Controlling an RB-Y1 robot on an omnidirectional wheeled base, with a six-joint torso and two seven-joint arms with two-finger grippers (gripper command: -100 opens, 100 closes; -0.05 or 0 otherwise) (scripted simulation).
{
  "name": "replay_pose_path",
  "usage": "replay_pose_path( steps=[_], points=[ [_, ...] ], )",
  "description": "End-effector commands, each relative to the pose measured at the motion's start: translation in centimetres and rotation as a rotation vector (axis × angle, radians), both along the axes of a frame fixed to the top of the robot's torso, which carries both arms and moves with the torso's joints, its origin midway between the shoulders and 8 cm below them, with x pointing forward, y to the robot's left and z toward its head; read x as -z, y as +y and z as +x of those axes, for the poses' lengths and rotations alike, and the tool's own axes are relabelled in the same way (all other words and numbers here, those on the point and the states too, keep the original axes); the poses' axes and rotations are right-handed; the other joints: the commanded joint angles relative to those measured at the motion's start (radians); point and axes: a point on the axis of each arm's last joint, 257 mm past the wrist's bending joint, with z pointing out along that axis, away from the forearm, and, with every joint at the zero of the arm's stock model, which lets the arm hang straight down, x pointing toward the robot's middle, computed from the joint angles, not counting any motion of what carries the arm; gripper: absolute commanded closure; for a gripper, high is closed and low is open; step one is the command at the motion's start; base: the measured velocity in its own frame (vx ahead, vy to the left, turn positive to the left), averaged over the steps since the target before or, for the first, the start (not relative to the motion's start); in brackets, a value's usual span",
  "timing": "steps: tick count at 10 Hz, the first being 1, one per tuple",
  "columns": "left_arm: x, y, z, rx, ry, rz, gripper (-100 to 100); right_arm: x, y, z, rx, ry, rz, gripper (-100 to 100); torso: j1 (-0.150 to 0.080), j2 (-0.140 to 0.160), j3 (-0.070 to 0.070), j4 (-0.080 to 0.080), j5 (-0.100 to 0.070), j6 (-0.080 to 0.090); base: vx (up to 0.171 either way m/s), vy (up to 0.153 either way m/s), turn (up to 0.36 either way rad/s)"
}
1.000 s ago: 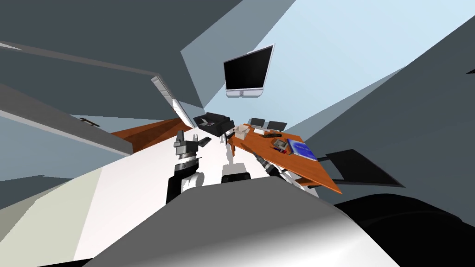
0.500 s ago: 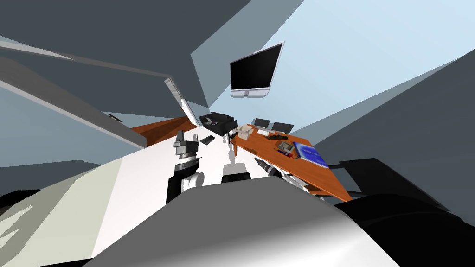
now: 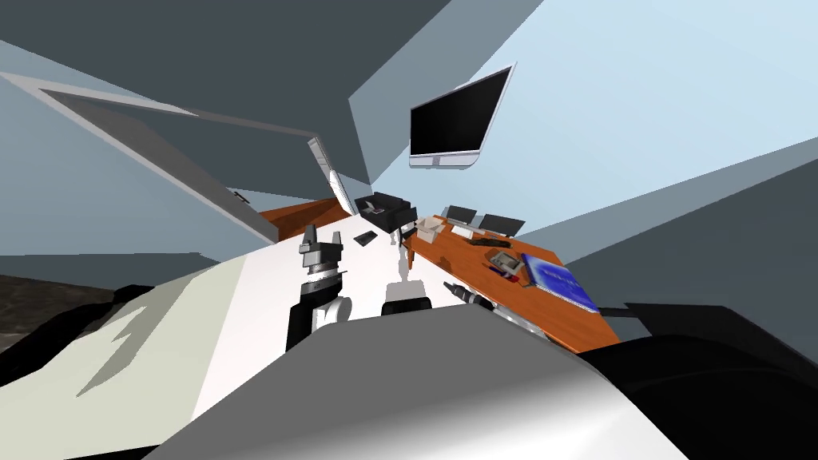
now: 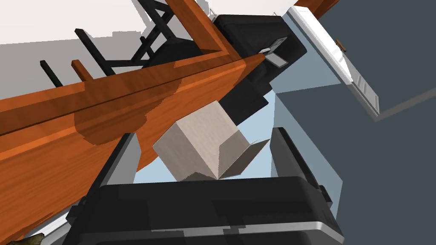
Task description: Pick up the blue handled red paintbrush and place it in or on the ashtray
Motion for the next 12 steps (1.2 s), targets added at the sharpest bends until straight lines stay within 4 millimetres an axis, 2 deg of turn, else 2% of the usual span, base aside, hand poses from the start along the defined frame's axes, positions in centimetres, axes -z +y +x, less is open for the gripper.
replay_pose_path(
  steps=[1, 2, 5, 6, 8, 9, 11, 12],
  points=[
    [0.0, 0.0, 0.0, 0.0, 0.0, 0.0, 0, 1.5, -1.8, -1.4, -0.009, 0.04, -0.049, -100, 0.0, 0.0, 0.0, 0.0, 0.0, 0.0, 0.009, -0.022, 0.112],
    [0.0, 0.0, 0.0, 0.0, 0.0, 0.0, 0, 2.7, -3.5, -2.9, -0.053, 0.078, -0.114, -100, 0.0, 0.0, 0.0, 0.0, 0.0, 0.001, 0.013, -0.022, 0.195],
    [0.0, 0.0, 0.0, 0.0, 0.0, 0.0, 0, 4.5, -6.7, -5.2, -0.08, 0.14, -0.197, -100, 0.0, 0.0, 0.0, 0.0, 0.0, 0.0, 0.009, -0.026, 0.159],
    [0.0, 0.0, 0.0, 0.0, 0.0, 0.0, 0, 4.8, -7.3, -5.6, -0.073, 0.151, -0.206, -100, -0.001, 0.001, 0.0, 0.0, 0.0, 0.001, 0.003, -0.02, -0.003],
    [0.0, 0.0, 0.0, 0.0, 0.0, 0.0, 0, 5.8, -10.4, -7.7, -0.103, 0.205, -0.283, -100, -0.001, 0.0, 0.0, 0.0, 0.0, 0.0, 0.001, -0.032, 0.186],
    [0.0, 0.0, 0.0, 0.0, 0.0, 0.0, 0, 6.3, -12.5, -9.2, -0.142, 0.242, -0.341, -100, -0.001, 0.001, 0.0, 0.0, 0.0, 0.001, 0.001, -0.048, 0.197],
    [0.0, 0.0, 0.0, 0.0, 0.0, 0.0, 0, 6.5, -13.6, -9.8, -0.131, 0.258, -0.357, -100, -0.001, 0.001, 0.0, 0.0, -0.001, 0.001, -0.005, -0.029, 0.049],
    [0.0, 0.0, 0.0, 0.0, 0.0, 0.0, 0, 6.6, -15.9, -11.2, -0.168, 0.294, -0.415, -100, 0.0, 0.001, 0.001, 0.0, 0.0, 0.001, -0.011, -0.02, 0.171]
  ],
)
